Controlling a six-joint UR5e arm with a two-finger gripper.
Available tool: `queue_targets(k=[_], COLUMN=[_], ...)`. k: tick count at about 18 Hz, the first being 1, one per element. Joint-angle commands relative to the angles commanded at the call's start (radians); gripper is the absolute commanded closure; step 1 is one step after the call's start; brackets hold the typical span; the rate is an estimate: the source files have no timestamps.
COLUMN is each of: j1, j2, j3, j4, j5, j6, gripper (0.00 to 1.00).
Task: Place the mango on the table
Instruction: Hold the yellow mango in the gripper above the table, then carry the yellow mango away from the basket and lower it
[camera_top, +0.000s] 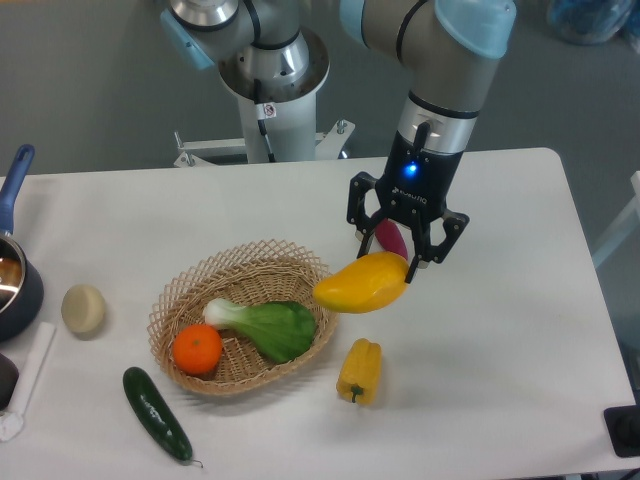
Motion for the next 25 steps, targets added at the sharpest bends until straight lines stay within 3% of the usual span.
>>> queue_targets(k=[9, 15, 25], j1=[0.002, -0.008, 0.034], j2=[-0.003, -0.035, -0.115], j3=[-0.005, -0.014, -0.017], j4=[0.012, 0.017, 0.015], j5=[0.002, 0.012, 0.138], j6=[0.0, 0.005, 0.207], gripper=[0.44, 0.44, 0.44])
